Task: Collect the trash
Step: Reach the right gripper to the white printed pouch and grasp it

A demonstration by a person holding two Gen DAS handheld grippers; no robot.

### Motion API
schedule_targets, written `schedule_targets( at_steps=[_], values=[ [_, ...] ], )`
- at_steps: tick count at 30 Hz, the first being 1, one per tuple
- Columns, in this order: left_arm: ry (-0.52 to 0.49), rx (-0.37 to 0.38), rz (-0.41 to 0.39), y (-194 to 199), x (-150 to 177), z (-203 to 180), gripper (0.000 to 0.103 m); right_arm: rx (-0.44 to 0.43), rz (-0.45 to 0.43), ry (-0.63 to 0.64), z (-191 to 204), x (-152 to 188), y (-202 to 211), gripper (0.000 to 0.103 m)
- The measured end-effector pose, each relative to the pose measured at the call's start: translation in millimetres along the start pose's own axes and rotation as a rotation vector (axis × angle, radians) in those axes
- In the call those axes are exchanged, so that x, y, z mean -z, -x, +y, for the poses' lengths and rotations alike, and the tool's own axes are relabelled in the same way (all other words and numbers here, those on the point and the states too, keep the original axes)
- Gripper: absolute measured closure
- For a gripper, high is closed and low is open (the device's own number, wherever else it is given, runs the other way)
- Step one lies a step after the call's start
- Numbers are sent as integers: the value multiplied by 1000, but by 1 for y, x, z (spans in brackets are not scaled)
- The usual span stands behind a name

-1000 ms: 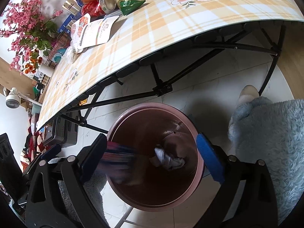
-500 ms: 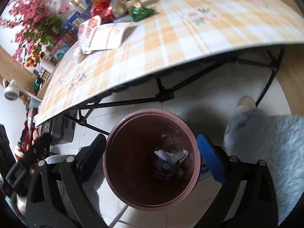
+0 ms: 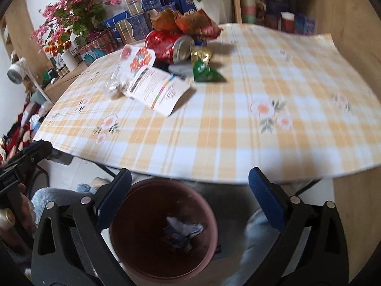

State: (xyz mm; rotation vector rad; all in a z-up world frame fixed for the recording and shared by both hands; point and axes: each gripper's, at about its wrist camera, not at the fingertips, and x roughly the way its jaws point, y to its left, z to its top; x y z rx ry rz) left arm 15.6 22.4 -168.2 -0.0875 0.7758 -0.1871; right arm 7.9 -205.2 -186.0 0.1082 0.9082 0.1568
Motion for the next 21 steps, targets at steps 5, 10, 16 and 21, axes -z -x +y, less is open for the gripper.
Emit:
schedule_targets(
  at_steps=[5,10,16,21],
  values=[
    [-3,-3,-1,-4,-10,6,12,5,-3,75,-3,-18,-6,6],
    [12,-4,8,-9,-17,14,12,-25,-17,179,-1,-44,-17,6],
    [43,-15,18,-21,-25,28,12,-39,-15,339,17,-78,-45,6],
    [70,-12,37,-33,-28,36,12,-56,4,492,46,-96,-72,7]
  ],
)
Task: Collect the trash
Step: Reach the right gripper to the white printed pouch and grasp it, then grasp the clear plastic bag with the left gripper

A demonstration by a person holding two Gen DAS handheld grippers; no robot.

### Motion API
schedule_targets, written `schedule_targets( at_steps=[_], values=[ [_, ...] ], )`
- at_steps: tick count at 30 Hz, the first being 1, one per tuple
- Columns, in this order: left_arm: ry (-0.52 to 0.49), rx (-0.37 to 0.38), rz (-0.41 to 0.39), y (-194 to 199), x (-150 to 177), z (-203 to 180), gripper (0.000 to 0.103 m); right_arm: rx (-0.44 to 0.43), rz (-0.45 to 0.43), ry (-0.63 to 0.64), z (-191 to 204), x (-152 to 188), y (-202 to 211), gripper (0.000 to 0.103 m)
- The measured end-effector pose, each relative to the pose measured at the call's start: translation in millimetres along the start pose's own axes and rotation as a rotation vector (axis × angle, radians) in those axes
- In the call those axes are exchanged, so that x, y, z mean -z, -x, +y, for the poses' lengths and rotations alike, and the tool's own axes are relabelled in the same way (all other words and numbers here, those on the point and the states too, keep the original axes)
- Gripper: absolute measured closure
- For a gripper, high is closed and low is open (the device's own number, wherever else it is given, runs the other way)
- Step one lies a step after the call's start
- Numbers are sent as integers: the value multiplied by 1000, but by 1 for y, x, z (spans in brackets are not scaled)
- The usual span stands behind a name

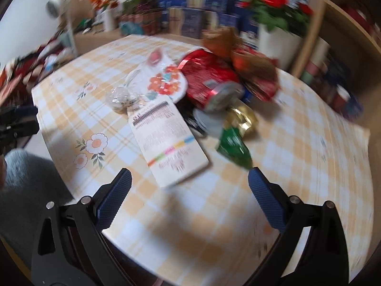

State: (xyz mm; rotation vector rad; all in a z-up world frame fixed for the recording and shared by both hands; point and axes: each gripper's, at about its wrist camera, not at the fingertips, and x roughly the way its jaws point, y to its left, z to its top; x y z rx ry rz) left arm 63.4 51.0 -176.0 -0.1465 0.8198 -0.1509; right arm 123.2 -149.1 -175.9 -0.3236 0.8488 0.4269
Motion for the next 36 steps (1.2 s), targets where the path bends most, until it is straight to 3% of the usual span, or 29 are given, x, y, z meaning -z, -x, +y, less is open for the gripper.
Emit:
schedule_targets(
  at_steps=[7,13,14,15,16,24,29,30,31,32,36],
  values=[
    [16,14,19,-18,-6,3,12,-33,48,117,21,-26,-38,7],
    [19,29,33,-28,-10,2,12,-43,112,100,21,-35,-65,7],
    [21,32,38,-30,-11,2,12,-63,122,87,19,-36,-67,12],
    [27,37,43,-32,-12,2,12,-78,130,77,18,-35,-68,26],
    [40,44,50,-34,-13,3,12,-93,148,61,16,-35,-70,27],
    [174,130,81,-54,-31,7,16,-102,46,-49,8,-22,-35,32],
    [273,171,133,-80,-46,4,23,-56,-15,-146,-1,-4,-14,32],
    [284,168,137,-84,-49,3,24,-52,-20,-161,-1,-1,-12,34],
    [284,159,138,-90,-53,-1,25,-48,-28,-188,-3,5,-8,42],
    [280,150,137,-94,-56,-4,26,-48,-22,-205,-4,7,-9,63],
    [249,126,142,-110,-67,-18,30,-60,6,-288,-12,20,-14,64]
  ],
)
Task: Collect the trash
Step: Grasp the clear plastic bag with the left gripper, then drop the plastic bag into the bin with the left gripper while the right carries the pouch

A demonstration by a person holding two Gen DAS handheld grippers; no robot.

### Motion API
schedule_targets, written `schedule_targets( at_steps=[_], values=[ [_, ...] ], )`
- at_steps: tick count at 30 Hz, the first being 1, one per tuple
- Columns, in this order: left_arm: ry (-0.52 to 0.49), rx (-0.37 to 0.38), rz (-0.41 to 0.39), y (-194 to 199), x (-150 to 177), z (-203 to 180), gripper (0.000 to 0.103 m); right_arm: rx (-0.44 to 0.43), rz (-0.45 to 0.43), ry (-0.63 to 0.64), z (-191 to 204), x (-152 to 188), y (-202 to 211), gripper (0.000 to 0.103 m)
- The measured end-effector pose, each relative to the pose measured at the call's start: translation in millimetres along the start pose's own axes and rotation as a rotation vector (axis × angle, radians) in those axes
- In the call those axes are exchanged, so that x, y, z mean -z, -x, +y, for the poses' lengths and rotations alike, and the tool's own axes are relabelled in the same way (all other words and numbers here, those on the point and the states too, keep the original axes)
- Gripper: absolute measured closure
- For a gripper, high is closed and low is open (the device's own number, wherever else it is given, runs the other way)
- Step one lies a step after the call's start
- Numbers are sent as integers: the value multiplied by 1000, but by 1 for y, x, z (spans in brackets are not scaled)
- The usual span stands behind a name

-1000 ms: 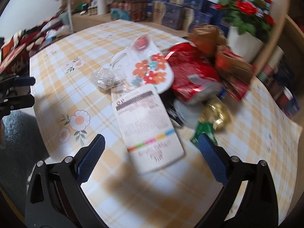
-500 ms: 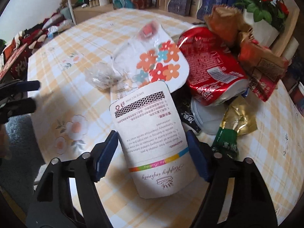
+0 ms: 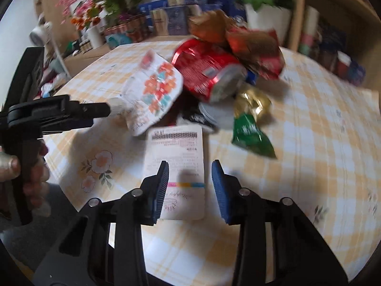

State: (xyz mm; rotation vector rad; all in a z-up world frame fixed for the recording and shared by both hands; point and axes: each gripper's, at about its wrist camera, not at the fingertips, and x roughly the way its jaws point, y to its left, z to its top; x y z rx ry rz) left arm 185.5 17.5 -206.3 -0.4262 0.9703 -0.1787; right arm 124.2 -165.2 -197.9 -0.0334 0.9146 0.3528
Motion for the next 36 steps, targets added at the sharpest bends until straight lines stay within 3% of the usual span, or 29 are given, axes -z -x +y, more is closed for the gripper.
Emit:
schedule_targets(
  at_steps=[4,6,8,9,10,11,18,20,22,24,36],
  values=[
    [-21,-24,-2,-11,-7,-7,33,-27,6,-29,-3,2,-1,61],
    [-19,-20,1,-13,-8,-8,37,-35,-1,-33,0,0,0,39],
    [-30,-24,-2,-14,-9,-9,39,-24,-14,-20,8,-4,0,25],
    [-40,-27,-3,-14,-9,-9,47,-20,-12,-10,11,-5,-2,22],
    [-59,-45,3,-14,-8,-10,56,-12,2,2,17,-7,-8,21],
    [-68,-47,9,-15,-7,-11,59,-3,17,11,20,-9,-13,21],
    [-160,-37,12,-5,2,-13,68,85,105,34,34,-9,-46,20],
    [-185,-30,7,-2,5,-15,69,98,98,37,35,-9,-46,21],
    [-202,-22,-3,5,8,-15,70,96,85,35,34,-9,-44,35],
    [-207,-8,-13,13,11,-14,71,74,87,21,31,-9,-40,37],
    [-226,32,-63,57,30,-17,72,60,-28,-18,25,4,10,38]
  ],
)
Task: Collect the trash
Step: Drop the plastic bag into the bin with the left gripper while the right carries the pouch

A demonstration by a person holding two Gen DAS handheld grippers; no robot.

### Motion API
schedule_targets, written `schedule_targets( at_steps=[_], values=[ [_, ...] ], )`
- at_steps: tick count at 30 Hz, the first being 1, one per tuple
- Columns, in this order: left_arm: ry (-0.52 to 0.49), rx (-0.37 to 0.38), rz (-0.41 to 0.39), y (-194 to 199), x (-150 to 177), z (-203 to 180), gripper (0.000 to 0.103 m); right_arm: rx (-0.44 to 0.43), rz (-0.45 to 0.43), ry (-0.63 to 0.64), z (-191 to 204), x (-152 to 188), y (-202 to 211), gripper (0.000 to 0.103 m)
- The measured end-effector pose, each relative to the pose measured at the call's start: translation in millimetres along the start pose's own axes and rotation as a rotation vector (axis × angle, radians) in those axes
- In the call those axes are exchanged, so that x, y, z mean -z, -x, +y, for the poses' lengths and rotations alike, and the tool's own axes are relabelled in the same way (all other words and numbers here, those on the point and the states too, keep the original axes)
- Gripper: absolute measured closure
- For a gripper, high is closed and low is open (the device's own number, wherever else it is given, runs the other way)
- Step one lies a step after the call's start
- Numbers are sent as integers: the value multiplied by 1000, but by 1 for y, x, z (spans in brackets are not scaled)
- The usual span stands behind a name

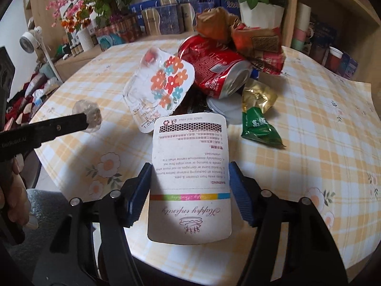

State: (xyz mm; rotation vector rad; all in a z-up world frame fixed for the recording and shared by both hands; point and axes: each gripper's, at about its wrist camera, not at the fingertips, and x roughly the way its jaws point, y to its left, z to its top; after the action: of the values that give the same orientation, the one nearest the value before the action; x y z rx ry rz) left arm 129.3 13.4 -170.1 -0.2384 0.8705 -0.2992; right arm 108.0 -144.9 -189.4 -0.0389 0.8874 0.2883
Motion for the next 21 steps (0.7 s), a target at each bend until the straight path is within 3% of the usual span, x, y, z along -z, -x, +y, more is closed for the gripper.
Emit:
schedule_targets(
  at_steps=[12,21],
  values=[
    [-93,43,9,48,50,-22,72,5,-59,14,19,42,60,38],
    [-178,64,88,60,107,-38,72,4,-82,-32,18,79,92,38]
  ],
)
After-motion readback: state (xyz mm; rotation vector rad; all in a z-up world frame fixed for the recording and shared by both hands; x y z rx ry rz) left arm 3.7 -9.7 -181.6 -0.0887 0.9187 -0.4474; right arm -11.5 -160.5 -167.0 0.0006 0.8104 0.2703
